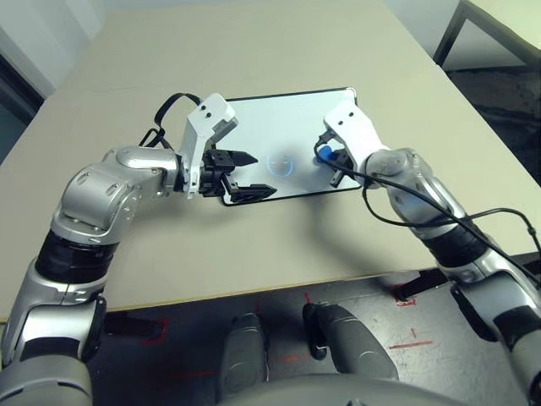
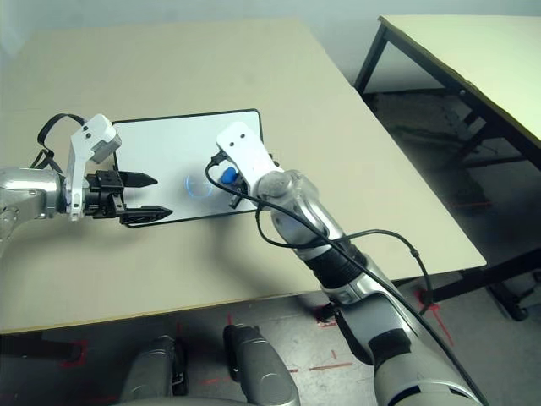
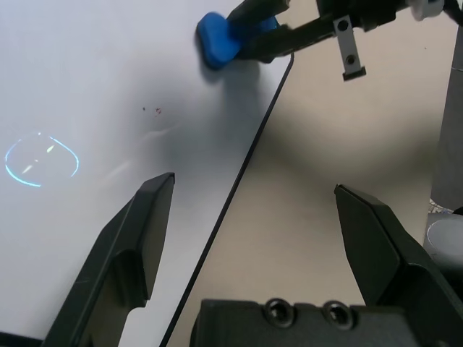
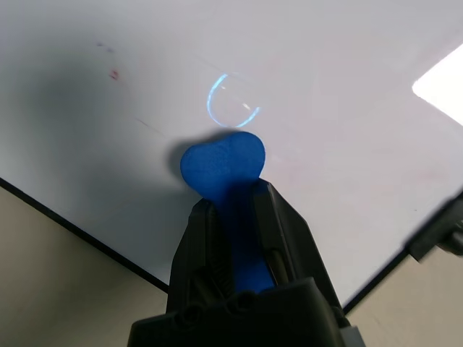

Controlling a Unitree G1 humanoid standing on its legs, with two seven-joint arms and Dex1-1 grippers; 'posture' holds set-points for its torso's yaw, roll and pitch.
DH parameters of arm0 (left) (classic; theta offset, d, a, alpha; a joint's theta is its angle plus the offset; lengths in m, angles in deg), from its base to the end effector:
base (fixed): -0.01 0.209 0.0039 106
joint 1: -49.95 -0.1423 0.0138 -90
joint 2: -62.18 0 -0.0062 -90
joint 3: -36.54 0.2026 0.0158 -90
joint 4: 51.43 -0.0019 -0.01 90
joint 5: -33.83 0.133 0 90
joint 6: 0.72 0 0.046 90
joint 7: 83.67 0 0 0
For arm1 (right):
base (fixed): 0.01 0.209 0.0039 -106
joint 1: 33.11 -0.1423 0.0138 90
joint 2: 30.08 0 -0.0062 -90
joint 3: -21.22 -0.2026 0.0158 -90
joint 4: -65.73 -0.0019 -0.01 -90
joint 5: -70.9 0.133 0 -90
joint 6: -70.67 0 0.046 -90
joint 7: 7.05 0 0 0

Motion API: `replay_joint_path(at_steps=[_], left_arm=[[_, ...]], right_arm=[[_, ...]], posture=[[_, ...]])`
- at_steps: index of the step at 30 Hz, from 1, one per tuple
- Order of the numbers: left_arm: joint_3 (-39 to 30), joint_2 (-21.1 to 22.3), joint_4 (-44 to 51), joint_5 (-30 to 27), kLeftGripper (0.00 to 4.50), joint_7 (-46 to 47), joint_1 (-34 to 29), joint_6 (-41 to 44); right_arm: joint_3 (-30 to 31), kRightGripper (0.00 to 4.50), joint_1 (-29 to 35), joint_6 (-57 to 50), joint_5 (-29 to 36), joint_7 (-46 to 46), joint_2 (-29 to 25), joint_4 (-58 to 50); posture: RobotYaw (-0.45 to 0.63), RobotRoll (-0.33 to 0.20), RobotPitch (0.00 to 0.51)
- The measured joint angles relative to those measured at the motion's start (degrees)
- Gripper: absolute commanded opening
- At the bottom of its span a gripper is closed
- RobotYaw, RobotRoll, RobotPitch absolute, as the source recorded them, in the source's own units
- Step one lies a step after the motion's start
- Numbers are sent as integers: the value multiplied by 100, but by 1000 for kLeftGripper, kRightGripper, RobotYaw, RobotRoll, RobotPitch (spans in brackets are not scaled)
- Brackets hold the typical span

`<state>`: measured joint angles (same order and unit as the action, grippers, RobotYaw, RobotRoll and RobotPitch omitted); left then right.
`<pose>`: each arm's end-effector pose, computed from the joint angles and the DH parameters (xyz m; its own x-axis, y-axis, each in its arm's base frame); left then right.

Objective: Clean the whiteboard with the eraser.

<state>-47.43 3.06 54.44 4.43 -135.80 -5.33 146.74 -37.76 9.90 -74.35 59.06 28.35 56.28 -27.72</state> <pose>0.2643 0.2297 0.2068 0.4620 -0.7457 -0.4800 0.8658 0.4965 0.0621 0.2999 -0.0942 0.1726 0.7202 0.4588 -0.5204 -0.6937 0.4716 -0.5444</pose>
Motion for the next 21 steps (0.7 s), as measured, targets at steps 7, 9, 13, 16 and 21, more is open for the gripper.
replay_joint_path(at_steps=[7,9,13,16,21], left_arm=[[-8,1,6,-12,4500,44,-51,13],[-11,12,7,-13,4500,43,-60,13],[-11,25,7,-13,4500,42,-71,12],[-11,24,6,-13,4500,42,-77,9],[-10,22,-2,-8,4500,31,-77,-24]], right_arm=[[169,566,-141,294,-12,44,372,184],[183,566,-173,354,-13,50,445,232],[183,566,-319,495,-17,52,646,465],[183,566,-394,568,-31,52,708,584],[181,566,-248,667,-43,85,456,475]], posture=[[-27,0,157],[-29,0,157],[-30,0,157],[-33,0,154],[-35,0,153]])
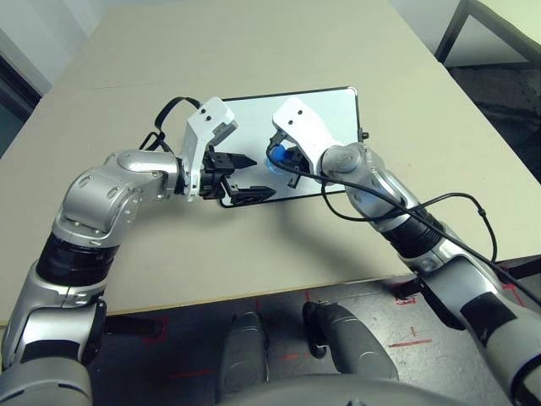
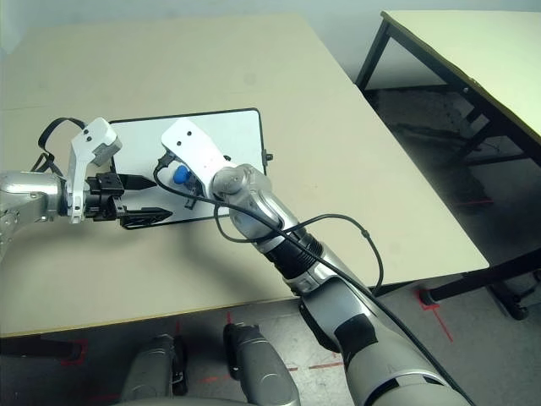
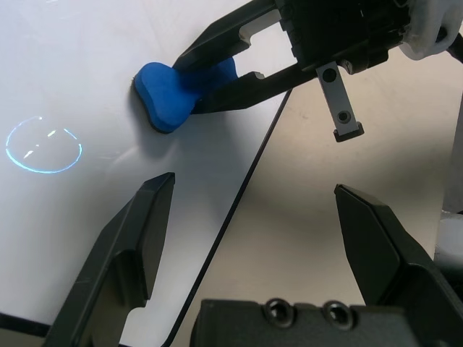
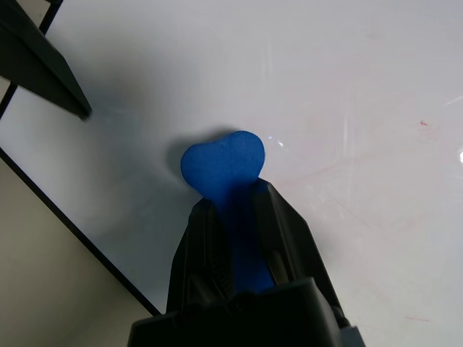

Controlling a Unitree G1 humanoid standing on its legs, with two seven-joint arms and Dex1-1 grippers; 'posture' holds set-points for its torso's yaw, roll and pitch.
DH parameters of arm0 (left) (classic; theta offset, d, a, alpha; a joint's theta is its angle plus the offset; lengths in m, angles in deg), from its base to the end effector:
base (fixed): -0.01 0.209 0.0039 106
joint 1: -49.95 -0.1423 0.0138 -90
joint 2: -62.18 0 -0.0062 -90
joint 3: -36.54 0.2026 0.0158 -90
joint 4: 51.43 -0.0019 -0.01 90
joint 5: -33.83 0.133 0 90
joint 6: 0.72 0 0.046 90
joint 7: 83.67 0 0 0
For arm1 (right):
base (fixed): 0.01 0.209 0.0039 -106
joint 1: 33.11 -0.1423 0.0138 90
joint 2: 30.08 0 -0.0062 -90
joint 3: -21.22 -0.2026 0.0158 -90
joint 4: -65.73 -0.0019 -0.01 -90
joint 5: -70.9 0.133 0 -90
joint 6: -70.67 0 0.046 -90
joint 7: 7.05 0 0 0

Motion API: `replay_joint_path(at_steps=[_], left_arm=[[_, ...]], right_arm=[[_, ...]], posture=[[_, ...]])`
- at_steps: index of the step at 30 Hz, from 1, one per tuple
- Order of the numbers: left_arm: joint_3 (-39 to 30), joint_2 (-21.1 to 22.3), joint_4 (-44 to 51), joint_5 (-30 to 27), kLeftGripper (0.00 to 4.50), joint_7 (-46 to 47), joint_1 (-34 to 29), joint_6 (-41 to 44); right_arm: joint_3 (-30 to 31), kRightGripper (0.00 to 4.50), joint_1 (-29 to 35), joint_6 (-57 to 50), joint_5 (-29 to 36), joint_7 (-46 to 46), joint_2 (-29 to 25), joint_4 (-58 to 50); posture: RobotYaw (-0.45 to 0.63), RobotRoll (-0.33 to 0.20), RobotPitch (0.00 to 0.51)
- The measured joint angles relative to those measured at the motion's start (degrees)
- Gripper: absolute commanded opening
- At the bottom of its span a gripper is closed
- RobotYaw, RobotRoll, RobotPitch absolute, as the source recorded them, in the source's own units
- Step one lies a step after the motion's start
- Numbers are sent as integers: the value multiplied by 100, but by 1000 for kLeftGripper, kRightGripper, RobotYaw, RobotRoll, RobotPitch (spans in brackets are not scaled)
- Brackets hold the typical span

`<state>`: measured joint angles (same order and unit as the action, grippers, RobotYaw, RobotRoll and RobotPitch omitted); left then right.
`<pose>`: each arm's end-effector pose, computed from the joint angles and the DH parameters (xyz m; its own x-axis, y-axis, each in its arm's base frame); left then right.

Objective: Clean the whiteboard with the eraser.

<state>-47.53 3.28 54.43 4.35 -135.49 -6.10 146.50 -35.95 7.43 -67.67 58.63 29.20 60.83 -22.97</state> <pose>0.2632 0.2314 0.2043 0.4660 -0.7408 -0.4839 0.8617 0.5041 0.0581 0.3039 -0.0679 0.1735 0.6692 0.5574 -0.4913 -0.7331 0.3878 -0.5587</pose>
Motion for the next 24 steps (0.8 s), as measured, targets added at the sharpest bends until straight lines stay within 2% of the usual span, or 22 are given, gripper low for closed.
replay_joint_path(at_steps=[9,12,16,24], left_arm=[[1,11,-16,14,4500,-57,-10,-54],[6,7,-32,20,4500,-91,-10,-80],[27,-22,-73,29,4500,-107,6,-106],[110,-82,-84,32,4500,-119,86,-119]], right_arm=[[-148,566,817,-73,-2,100,-1146,-917],[-252,566,887,-193,-3,101,-1300,-939],[-256,566,755,-370,-5,83,-1101,-809],[-191,566,199,-394,-26,-9,-288,-291]], posture=[[-49,0,154],[-58,0,153],[-61,0,150],[-44,0,147]])
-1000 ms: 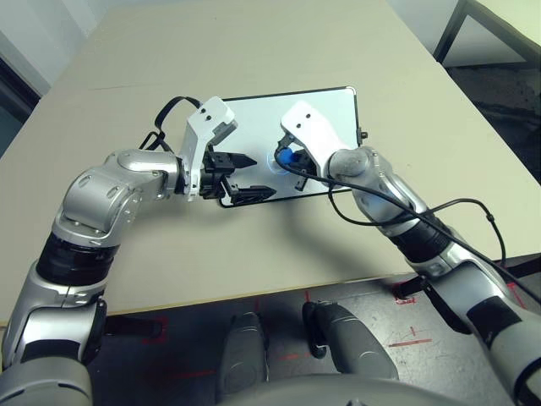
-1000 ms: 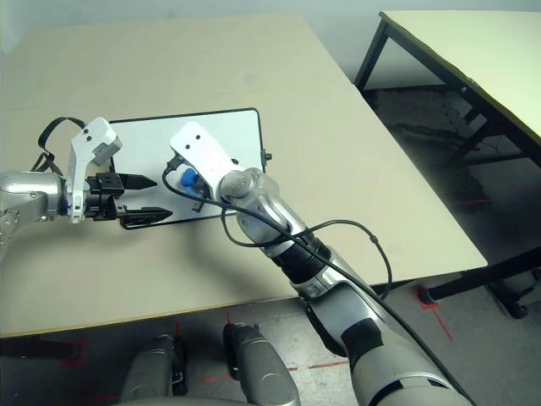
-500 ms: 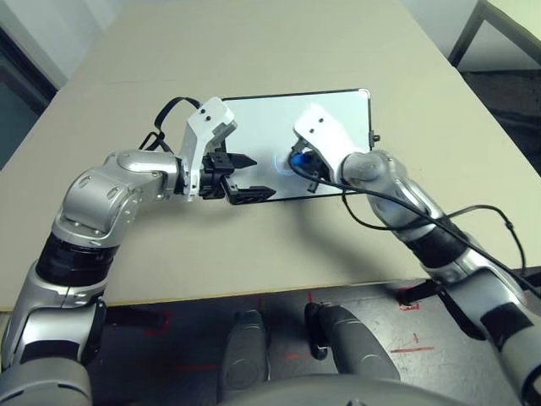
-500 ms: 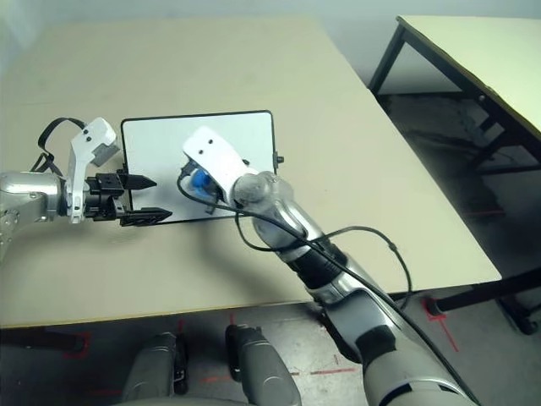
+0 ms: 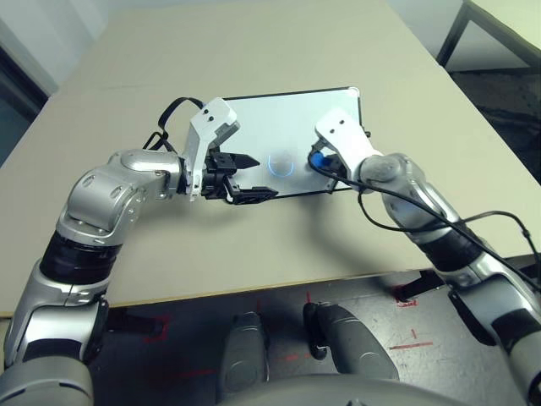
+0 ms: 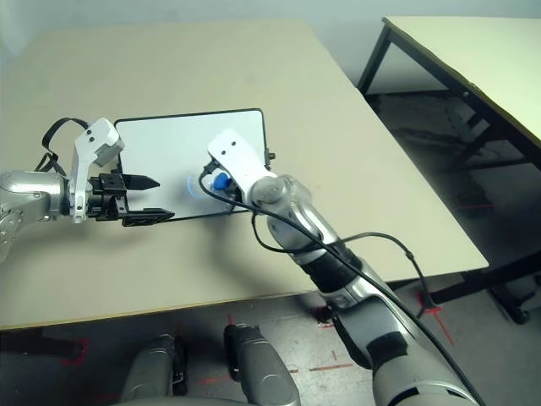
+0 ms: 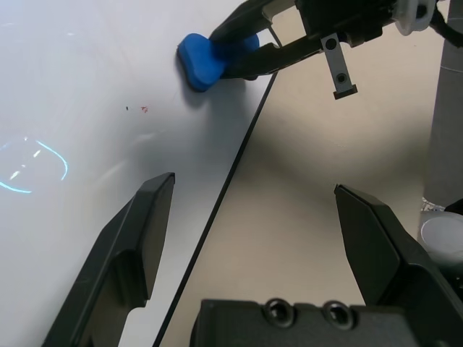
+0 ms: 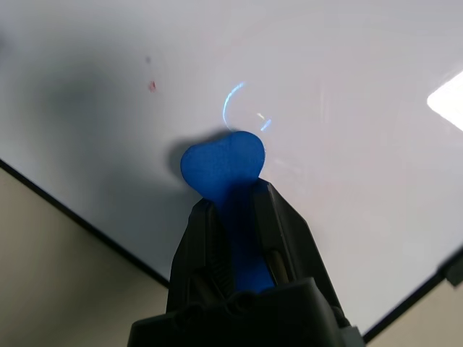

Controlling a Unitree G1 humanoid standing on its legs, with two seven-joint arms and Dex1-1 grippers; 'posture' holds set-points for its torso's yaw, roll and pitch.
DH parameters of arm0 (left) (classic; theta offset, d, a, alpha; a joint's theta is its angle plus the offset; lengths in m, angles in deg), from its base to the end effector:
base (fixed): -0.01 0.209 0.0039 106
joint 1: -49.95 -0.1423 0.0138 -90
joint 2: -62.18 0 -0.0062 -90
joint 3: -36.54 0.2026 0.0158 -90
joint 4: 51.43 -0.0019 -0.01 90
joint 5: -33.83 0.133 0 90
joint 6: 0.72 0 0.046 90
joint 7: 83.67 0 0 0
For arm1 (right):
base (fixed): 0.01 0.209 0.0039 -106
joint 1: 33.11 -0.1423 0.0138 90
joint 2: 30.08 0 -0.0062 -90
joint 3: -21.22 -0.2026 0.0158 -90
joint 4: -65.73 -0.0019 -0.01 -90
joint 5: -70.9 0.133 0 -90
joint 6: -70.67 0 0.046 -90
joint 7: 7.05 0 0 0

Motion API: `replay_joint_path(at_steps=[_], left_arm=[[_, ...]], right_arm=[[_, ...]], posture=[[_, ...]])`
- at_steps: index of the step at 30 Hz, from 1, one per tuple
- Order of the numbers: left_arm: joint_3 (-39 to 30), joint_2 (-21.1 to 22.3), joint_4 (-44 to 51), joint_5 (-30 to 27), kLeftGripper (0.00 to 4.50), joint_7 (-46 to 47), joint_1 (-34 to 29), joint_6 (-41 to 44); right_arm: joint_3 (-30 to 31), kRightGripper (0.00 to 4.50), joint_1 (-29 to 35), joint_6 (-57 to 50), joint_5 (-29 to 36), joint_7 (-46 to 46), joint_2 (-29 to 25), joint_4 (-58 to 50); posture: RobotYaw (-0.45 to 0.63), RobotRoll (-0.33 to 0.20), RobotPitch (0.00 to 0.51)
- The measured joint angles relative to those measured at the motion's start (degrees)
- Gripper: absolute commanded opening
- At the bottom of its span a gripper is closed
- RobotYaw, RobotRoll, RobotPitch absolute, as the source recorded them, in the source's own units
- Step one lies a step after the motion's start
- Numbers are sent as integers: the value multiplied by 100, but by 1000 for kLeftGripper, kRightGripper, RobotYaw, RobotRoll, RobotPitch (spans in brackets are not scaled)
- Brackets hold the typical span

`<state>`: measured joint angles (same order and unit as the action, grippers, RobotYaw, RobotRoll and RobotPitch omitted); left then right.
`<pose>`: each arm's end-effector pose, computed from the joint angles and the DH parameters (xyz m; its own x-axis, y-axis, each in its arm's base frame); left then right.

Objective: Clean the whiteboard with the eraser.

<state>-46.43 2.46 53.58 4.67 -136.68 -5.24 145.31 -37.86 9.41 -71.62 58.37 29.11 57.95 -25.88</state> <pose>0.2666 0.2271 0.2035 0.4396 -0.7611 -0.4769 0.8790 0.4738 0.0540 0.3022 -0.0872 0.1723 0.7058 0.4930 -0.5087 -0.7072 0.4494 -0.5458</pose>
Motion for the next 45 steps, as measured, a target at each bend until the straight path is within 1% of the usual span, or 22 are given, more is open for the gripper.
replay_joint_path(at_steps=[7,11,14,16,21,26,28,30,35,40,45], left_arm=[[-2,-5,60,-15,4500,77,-18,67],[-20,-4,89,-30,4500,137,-24,138],[-28,-4,119,-46,4500,160,-30,181],[-33,-3,184,-63,4500,178,-32,208],[-110,15,244,-89,4500,205,-70,257],[-115,19,249,-129,4500,211,-76,267],[-114,16,247,-133,4500,210,-75,267],[-110,10,235,-133,4500,208,-68,266],[-99,-12,181,-127,4500,190,-9,251],[-83,-41,128,-122,4500,185,14,242],[-72,-63,133,-127,4500,199,14,239]], right_arm=[[249,566,-318,358,-103,1,577,322],[364,566,-388,552,-131,23,724,477],[388,566,-378,667,-176,53,700,533],[388,566,-277,729,-189,72,553,492],[335,566,117,768,-193,230,-244,4],[-54,566,432,683,-193,311,-1081,-211],[-179,566,516,614,-197,310,-1294,-210],[-272,566,554,516,-200,307,-1374,-193],[-305,566,516,318,-208,289,-1226,-196],[-246,566,301,137,-297,185,-666,-58],[-13,565,-55,158,-414,124,-4,240]], posture=[[-21,0,145],[-14,0,148],[-20,0,151],[-28,0,154],[-41,0,157],[-58,0,159],[-65,0,159],[-71,0,159],[-72,0,158],[-72,0,158],[-46,0,159]])
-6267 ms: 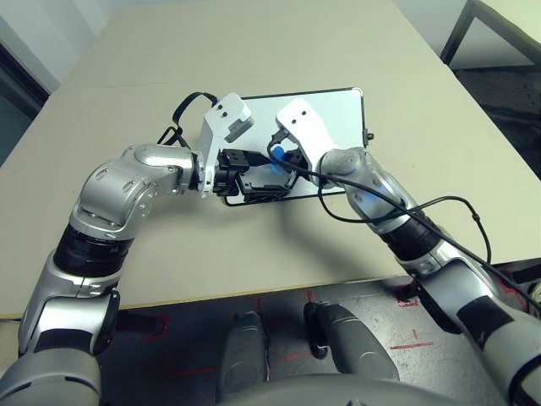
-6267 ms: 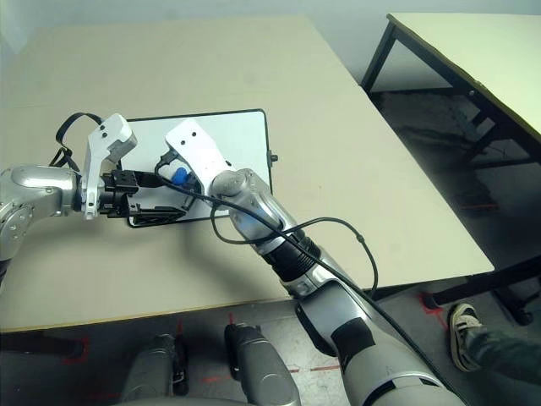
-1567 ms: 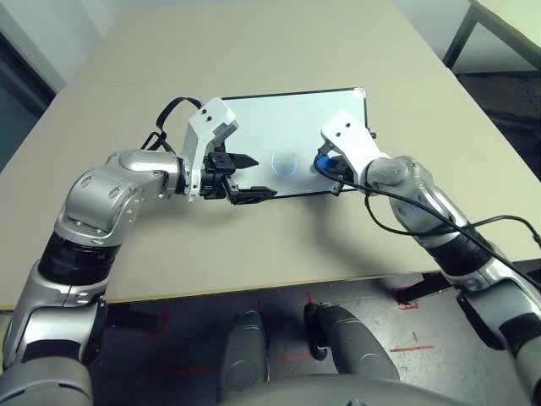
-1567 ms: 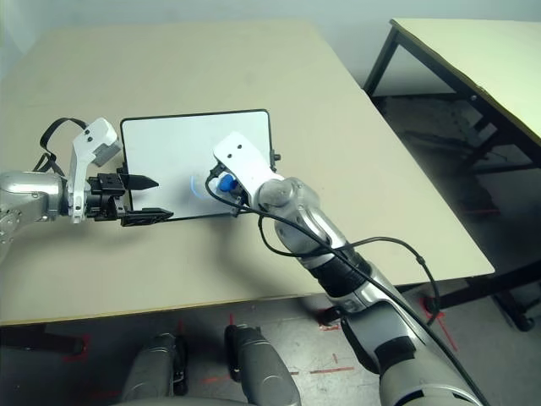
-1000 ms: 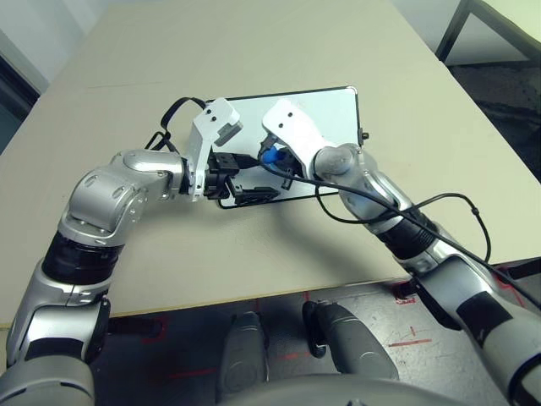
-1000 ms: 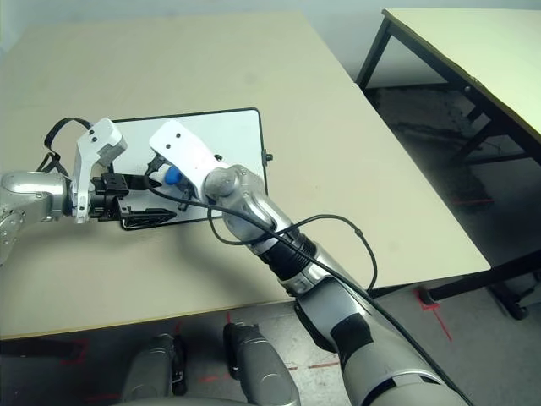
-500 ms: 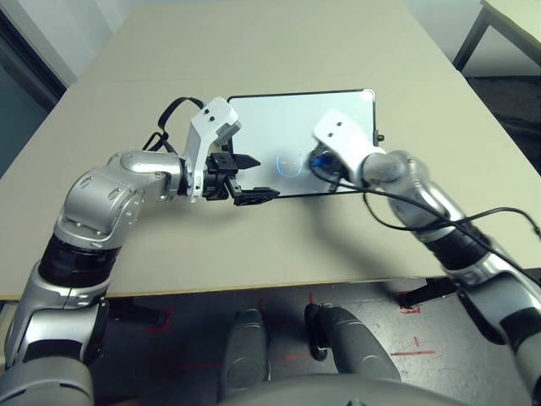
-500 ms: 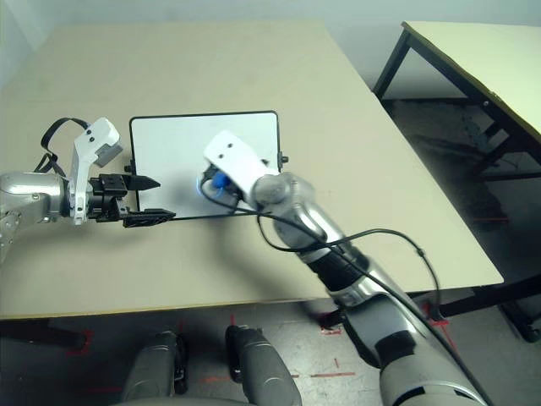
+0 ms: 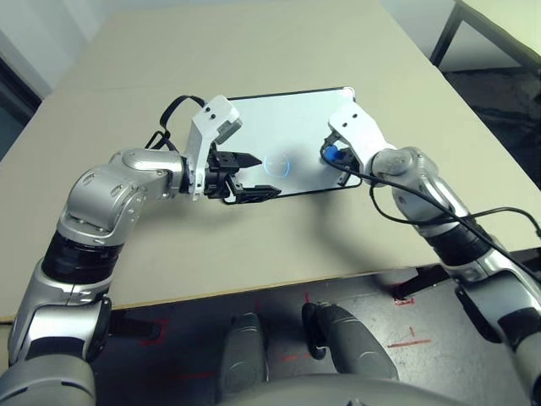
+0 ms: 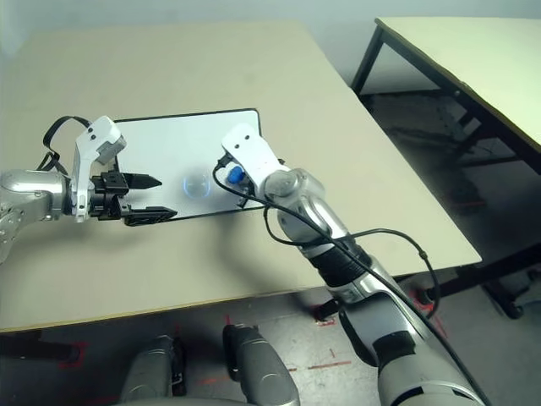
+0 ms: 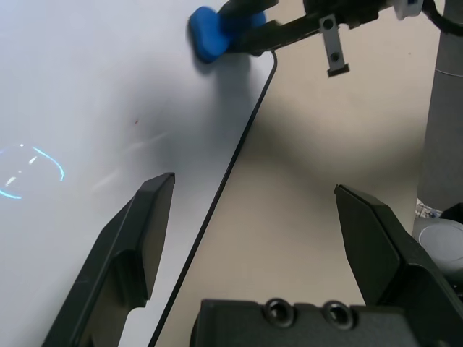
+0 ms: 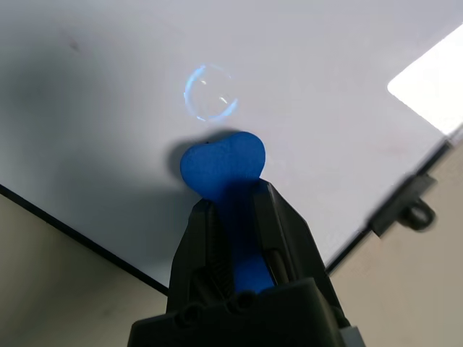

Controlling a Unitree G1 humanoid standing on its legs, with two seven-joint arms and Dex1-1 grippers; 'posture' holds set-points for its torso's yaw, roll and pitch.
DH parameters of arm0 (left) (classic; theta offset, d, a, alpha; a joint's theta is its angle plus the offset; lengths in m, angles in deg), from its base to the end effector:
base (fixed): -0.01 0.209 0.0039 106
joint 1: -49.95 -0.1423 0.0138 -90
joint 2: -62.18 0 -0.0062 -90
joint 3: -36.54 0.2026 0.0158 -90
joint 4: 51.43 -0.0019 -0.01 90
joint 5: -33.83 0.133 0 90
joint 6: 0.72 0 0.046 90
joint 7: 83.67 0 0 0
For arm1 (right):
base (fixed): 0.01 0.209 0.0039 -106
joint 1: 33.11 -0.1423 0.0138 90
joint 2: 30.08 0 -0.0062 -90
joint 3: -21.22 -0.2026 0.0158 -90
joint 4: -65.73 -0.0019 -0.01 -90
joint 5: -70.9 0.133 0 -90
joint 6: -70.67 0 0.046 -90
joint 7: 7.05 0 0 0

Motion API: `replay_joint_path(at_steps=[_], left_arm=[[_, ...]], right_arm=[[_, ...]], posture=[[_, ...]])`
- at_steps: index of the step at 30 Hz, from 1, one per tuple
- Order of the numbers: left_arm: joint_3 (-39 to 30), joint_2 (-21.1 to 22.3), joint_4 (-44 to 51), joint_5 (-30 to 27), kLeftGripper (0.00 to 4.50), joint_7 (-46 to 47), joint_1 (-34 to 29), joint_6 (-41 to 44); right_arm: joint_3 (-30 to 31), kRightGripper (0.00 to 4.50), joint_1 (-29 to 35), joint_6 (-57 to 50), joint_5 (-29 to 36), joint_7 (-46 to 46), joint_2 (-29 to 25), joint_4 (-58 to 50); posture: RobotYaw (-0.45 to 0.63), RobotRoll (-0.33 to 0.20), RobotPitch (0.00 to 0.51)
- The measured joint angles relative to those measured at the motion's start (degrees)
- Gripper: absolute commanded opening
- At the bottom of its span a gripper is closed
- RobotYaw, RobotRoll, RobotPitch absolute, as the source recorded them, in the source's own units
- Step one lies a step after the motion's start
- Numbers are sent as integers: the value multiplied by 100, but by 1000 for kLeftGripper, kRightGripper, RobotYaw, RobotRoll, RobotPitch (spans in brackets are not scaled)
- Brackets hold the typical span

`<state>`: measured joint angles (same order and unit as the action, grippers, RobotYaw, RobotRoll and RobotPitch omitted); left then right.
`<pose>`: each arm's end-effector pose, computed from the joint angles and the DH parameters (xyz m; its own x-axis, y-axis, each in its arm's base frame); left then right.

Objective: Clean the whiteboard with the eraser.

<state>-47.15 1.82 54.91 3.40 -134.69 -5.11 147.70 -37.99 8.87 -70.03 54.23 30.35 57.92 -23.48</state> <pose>0.2646 0.2241 0.2045 0.4503 -0.7586 -0.4708 0.8706 0.4901 0.0429 0.3071 -0.0902 0.1730 0.7318 0.4496 -0.5122 -0.6803 0.4363 -0.5889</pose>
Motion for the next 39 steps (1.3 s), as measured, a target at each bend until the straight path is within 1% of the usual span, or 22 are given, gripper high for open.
replay_joint_path(at_steps=[6,9,11,13,17,20,23,24,27,30,34,39], left_arm=[[-4,-34,82,-33,4500,78,-40,22],[-29,-36,120,-53,4500,124,-66,41],[-49,-25,131,-63,4500,141,-94,61],[-58,-11,143,-75,4500,143,-132,73],[-72,26,149,-103,4500,144,-167,74],[-73,36,150,-108,4500,142,-168,74],[-71,51,139,-104,4500,137,-166,54],[-71,52,130,-101,4500,136,-166,38],[-63,49,75,-80,4500,127,-132,-31],[-53,46,-28,-47,4500,111,-35,-90],[-32,30,-71,-19,4500,84,7,-145],[-25,3,-91,7,4500,82,7,-187]], right_arm=[[291,565,-338,278,-15,-4,834,422],[332,565,-539,464,-11,-5,1011,650],[302,565,-677,622,3,-22,1025,825],[132,565,-799,771,19,-70,993,1022],[-283,565,-1084,945,34,-192,682,1417],[-581,565,-1140,944,34,-274,381,1507],[-782,565,-1098,890,34,-332,194,1468],[-821,565,-1040,882,34,-346,155,1420],[-849,565,-825,773,17,-391,142,1180],[-807,565,-523,606,2,-401,189,784],[-637,564,-167,387,-2,-361,382,361],[-552,564,-26,235,16,-370,423,143]], posture=[[-25,0,159],[-18,0,160],[-20,0,161],[-20,0,161],[-25,0,157],[-34,0,144],[-37,0,138],[-40,0,128],[-40,0,128],[-46,0,119],[-45,0,117],[-38,0,110]])
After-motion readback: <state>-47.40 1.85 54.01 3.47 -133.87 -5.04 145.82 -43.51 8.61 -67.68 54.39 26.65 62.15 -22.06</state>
